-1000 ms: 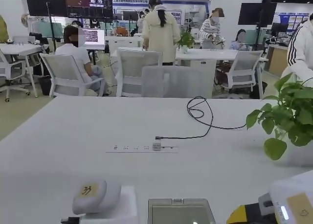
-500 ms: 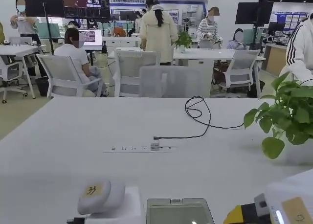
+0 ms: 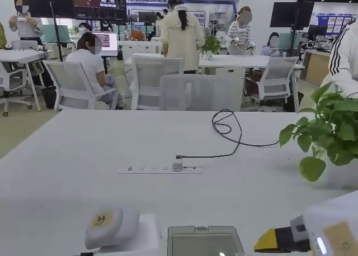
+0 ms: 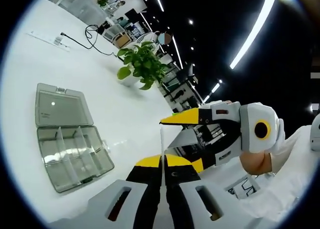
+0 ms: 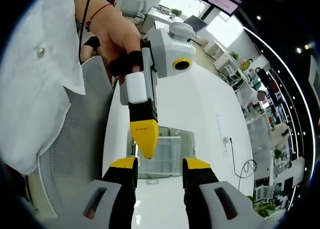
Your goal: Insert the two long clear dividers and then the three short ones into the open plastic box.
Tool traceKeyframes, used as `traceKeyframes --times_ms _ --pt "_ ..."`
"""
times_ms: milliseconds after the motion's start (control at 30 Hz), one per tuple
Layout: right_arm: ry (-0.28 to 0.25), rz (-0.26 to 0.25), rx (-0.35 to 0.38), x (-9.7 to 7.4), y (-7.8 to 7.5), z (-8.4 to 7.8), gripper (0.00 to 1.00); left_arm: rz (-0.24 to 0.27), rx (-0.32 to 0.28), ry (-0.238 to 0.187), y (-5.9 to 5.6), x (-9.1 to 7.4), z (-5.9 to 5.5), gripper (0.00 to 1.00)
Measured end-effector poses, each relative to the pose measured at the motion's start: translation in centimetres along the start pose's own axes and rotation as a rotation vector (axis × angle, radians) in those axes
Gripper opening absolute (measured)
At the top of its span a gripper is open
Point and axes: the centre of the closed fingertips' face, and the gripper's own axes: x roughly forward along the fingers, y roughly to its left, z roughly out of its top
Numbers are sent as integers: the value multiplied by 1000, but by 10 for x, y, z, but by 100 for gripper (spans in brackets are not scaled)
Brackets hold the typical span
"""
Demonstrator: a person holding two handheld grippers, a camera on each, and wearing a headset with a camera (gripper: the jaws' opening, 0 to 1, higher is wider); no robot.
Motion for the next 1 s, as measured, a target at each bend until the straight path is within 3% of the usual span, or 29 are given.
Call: traceKeyframes --times_ms 67,133,233,300,333,367,433,600,733,767,1000 --pt "-33 9 33 -6 -4 5 38 2 42 3 0 -2 -1 0" --pt "-94 47 104 -13 -7 12 36 -13 127 11 -4 -5 -2 0" --pt "-195 165 232 -26 -11 23 29 -31 351 56 -11 -10 -9 0" --pt "-224 234 280 -31 -12 26 26 -41 451 79 -13 -11 -13 0" --pt "-240 301 287 -35 -8 27 24 -45 532 86 -15 -13 -15 0" --pt "-248 338 294 -37 -7 27 22 -49 564 110 -16 -14 -19 0" --pt "-253 439 310 -41 0 28 19 -82 632 118 -22 -15 -22 0" --pt "-255 609 324 -44 14 33 14 -124 679 88 -36 -18 -18 0" --pt "-241 644 302 -40 19 37 13 -131 724 91 -40 -19 -18 0" --pt "-244 673 309 -40 22 39 12 -130 726 93 -41 -20 -19 0" --pt "-231 724 283 -37 28 40 6 -130 740 73 -44 -24 -16 0"
